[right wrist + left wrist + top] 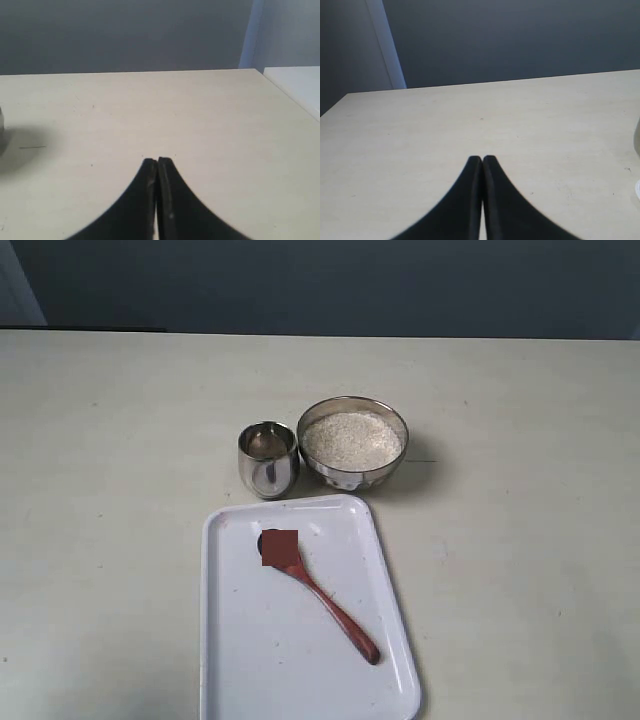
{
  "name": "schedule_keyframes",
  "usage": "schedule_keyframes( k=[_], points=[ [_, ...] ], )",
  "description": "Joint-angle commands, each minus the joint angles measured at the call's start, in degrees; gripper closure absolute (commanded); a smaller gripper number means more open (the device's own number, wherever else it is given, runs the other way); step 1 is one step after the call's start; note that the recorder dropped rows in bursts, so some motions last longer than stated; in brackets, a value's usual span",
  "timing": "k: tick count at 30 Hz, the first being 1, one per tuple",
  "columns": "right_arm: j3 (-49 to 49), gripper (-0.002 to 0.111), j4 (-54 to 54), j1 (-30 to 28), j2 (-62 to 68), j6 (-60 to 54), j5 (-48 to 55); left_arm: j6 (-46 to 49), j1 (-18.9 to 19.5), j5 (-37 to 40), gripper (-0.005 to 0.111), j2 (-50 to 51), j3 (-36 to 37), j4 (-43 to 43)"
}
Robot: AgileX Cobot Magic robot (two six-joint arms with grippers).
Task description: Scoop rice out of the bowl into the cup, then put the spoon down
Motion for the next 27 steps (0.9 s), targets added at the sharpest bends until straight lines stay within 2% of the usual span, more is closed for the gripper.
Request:
schedule_keyframes(
  k=[1, 27],
  points=[
    [0.3, 0.108, 1.6, -0.2, -0.3, -0.4, 0.2, -0.2, -0.4, -0.2, 0.106, -0.2, -0.1, 0.2],
    [0.3, 0.108, 2.7, -0.2, -0.3, -0.4, 0.2, -0.2, -0.4, -0.2, 0.106, -0.2, -0.1, 0.2]
  ],
)
